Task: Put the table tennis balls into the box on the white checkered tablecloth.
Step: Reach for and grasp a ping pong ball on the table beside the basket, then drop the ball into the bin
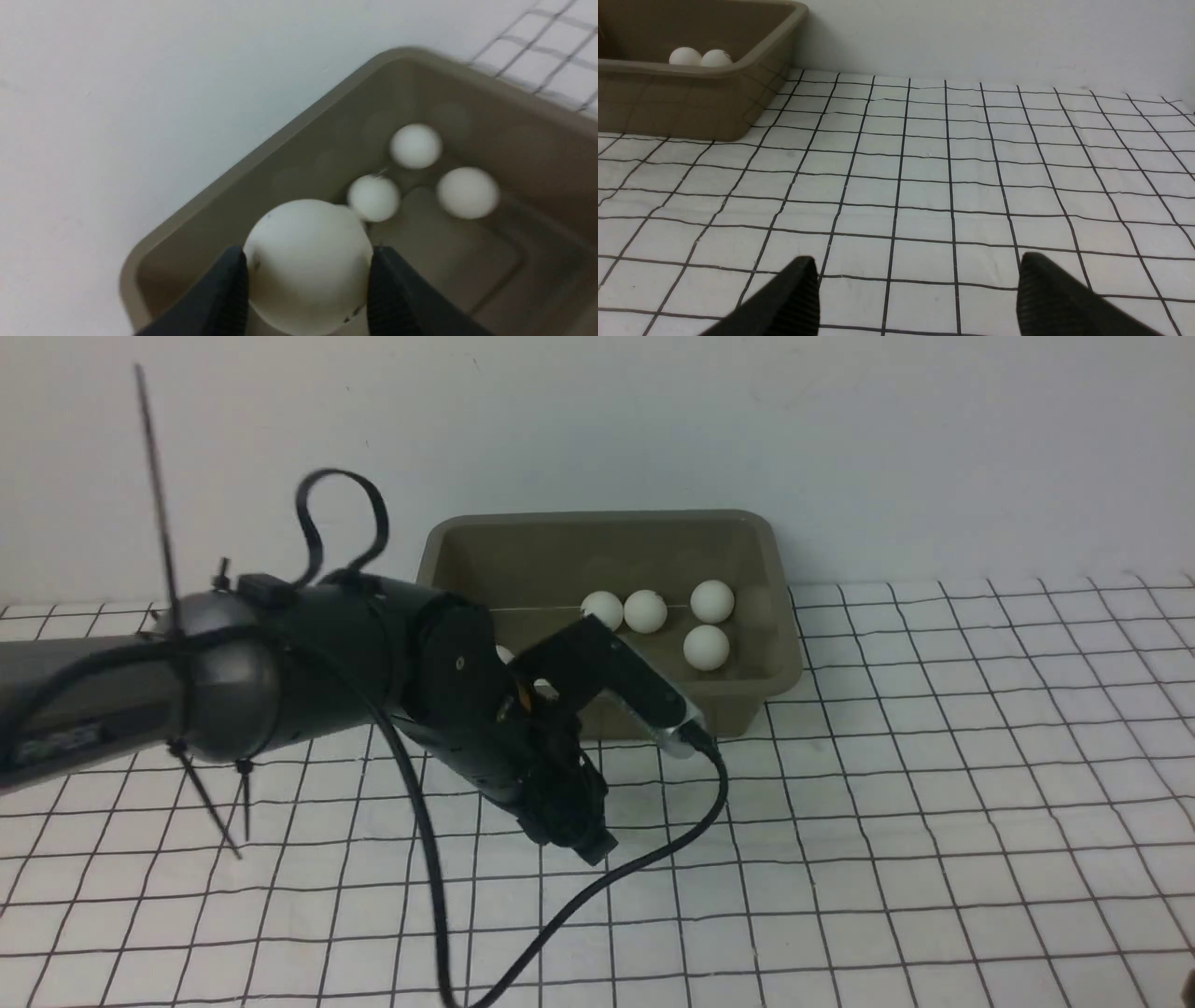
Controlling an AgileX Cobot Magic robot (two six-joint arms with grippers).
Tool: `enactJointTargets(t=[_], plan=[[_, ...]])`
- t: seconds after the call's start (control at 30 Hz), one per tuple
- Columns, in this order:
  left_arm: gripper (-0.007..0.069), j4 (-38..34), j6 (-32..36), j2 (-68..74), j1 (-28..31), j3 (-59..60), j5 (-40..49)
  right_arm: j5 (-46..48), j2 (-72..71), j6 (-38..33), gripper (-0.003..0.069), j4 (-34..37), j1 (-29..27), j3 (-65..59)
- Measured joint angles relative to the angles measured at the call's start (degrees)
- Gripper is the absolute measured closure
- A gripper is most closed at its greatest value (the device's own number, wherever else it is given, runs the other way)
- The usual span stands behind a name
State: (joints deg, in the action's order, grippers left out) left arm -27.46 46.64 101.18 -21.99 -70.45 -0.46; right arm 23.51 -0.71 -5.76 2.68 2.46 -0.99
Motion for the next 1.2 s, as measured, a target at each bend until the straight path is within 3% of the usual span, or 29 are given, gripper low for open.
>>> enactJointTargets(t=[0.23, 0.37, 0.5, 0.77, 0.97, 1.2], plan=[[0.0312, 1.8, 1.3, 9.5, 1.6, -4.9, 3.2, 0.0, 0.0, 0.0, 0.0144, 0.0, 0.0, 0.0], [0.0204, 0.5, 0.6, 9.0, 0.2, -7.5, 5.0, 0.0, 0.0, 0.0, 0.0144, 0.0, 0.0, 0.0], [0.0153, -7.8, -3.0, 3.3, -2.1, -9.9, 9.0, 0.0, 0.0, 0.0, 0.0144, 0.0, 0.0, 0.0], [0.0209, -16.9, -3.3, -8.4, -4.1, -10.3, 25.1, 0.0, 0.0, 0.0, 0.0144, 0.0, 0.0, 0.0], [0.0272, -16.0, -3.2, -14.8, -4.4, -10.3, 38.6, 0.0, 0.0, 0.0, 0.0144, 0.0, 0.0, 0.0], [0.0326, -14.5, -3.2, -19.8, -4.4, -10.3, 43.3, 0.0, 0.0, 0.0, 0.0144, 0.0, 0.0, 0.0]])
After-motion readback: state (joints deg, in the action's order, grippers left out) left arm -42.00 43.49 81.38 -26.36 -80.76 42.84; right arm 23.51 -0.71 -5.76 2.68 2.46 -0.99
